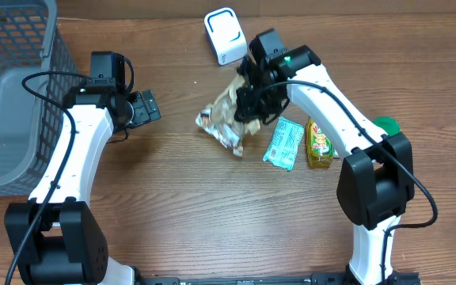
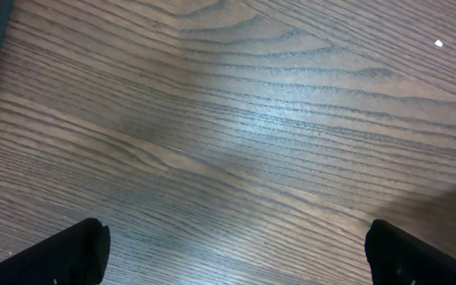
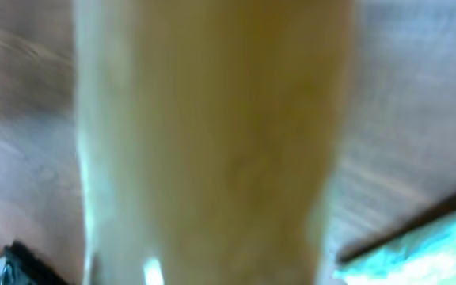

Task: Scan the item barcode
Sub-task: 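Carry the bag down and set it on the table centre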

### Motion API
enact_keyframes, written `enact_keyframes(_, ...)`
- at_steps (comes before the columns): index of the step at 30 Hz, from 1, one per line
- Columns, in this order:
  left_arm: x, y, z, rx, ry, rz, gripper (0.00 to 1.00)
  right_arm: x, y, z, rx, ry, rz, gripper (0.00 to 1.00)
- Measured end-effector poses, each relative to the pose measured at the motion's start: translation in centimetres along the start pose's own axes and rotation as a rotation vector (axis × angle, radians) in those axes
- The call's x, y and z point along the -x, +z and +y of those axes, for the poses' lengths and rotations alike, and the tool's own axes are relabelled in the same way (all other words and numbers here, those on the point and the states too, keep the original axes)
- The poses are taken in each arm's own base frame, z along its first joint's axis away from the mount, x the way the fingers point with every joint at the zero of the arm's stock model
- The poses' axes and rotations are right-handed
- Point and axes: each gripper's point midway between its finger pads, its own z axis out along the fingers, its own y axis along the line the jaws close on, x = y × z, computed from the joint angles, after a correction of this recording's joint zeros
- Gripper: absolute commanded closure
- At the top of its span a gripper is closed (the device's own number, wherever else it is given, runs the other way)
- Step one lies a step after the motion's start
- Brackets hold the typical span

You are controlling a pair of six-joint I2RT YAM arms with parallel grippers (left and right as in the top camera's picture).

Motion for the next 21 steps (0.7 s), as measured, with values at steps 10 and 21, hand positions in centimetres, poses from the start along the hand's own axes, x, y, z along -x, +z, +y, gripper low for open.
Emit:
enact_keyframes(10, 0.0, 0.0, 0.0, 0.0, 0.0, 0.0, 0.0, -3.0, 2.5, -3.4, -0.108, 0.045, 0.089, 0.89)
enact_keyframes(21, 0.0, 0.0, 0.0, 0.0, 0.0, 0.0, 0.01, -2.9, 2.5, -3.6, -0.12, 0.044, 0.084, 0.83)
